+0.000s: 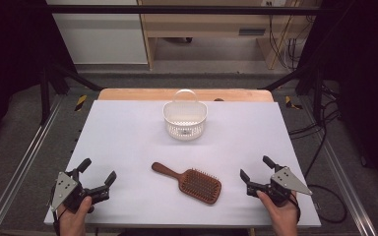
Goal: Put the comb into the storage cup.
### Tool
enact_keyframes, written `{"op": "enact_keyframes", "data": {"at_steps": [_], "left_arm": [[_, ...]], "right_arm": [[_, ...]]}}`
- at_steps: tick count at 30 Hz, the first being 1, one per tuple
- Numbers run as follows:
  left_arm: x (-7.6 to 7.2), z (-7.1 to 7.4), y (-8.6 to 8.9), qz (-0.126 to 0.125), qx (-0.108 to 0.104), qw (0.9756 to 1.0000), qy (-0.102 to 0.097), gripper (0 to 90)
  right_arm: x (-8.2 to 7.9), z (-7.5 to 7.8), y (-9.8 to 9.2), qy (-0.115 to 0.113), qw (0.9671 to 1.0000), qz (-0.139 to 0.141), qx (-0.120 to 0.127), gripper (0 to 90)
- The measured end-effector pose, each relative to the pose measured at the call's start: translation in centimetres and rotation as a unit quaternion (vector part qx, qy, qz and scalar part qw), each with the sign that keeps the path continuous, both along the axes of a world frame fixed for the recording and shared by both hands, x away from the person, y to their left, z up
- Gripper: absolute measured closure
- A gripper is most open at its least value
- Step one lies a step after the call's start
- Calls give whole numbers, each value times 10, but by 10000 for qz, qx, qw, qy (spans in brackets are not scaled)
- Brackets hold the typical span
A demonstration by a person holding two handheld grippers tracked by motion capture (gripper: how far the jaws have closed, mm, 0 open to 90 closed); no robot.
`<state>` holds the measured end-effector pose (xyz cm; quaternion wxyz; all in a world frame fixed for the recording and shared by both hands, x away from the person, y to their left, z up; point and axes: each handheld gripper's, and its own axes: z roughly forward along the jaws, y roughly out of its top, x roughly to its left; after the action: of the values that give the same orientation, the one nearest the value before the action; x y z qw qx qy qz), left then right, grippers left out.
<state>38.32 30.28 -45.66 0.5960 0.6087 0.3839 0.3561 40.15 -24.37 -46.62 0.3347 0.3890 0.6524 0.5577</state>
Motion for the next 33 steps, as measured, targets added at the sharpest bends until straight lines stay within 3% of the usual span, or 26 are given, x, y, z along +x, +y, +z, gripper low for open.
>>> {"op": "enact_keyframes", "data": {"at_steps": [7,16,23,25,33], "left_arm": [[-2,-1,-1,55,30,10000,30,16],[-2,-3,-1,31,41,10000,77,17],[-2,-4,-3,41,75,9999,110,19],[-2,-4,-4,31,89,9999,113,20],[-3,-2,-3,45,110,9999,84,20]], "right_arm": [[-2,2,3,251,9997,-2,-75,172],[-14,5,14,371,9974,453,-420,616],[-20,2,24,590,9933,783,-612,864],[-21,2,26,650,9922,846,-645,899],[-22,3,30,844,9879,1079,-732,900]]}}
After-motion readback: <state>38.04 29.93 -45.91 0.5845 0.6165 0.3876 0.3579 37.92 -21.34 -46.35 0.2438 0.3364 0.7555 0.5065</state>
